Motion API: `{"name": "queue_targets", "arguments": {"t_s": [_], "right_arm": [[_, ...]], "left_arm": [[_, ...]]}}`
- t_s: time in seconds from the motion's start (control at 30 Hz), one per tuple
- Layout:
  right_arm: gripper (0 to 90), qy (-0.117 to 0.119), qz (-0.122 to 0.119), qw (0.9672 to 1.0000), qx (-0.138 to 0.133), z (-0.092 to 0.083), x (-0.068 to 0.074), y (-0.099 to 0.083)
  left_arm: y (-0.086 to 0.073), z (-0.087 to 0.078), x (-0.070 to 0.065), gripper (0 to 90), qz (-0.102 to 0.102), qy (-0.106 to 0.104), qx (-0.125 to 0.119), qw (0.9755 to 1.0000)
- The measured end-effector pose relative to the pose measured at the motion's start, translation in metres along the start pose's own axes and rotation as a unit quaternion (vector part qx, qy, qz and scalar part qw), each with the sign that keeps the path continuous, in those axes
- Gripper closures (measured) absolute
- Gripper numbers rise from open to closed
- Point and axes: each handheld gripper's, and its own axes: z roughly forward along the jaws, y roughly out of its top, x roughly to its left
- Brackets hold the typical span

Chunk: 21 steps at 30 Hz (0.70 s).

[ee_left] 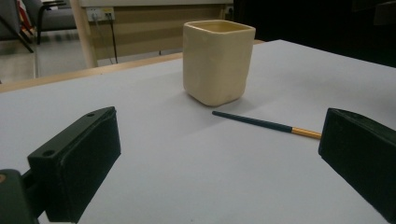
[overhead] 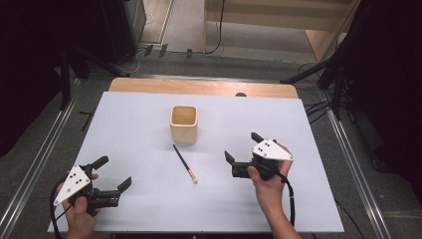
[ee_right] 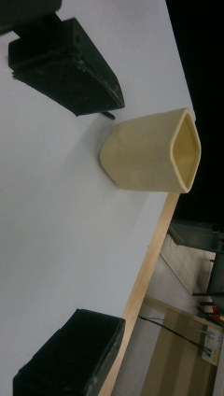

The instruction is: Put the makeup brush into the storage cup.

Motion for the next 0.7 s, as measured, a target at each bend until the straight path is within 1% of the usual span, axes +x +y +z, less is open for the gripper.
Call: {"name": "queue_targets", "arguments": {"t_s": [0.03,0.13,0.33,0.7], "right_arm": [[3.6,0.0,-0.003,1.0,-0.001,0.004,0.003,0.003],[3.9,0.006,-0.004,1.0,0.0,0.01,0.008,0.007],[4.4,0.015,-0.007,0.9999,0.001,0.019,0.015,0.014],[6.2,0.031,-0.023,0.999,0.025,0.041,0.032,0.03]], "left_arm": [[0.0,0.0,0.0,0.0,0.001,0.0,0.001,1.0],[0.0,0.0,0.0,0.0,0.0,-0.001,0.001,1.0],[0.0,0.0,-0.001,0.0,0.002,-0.002,0.001,1.0],[0.0,0.001,-0.001,0.0,0.003,-0.002,0.001,1.0]]}}
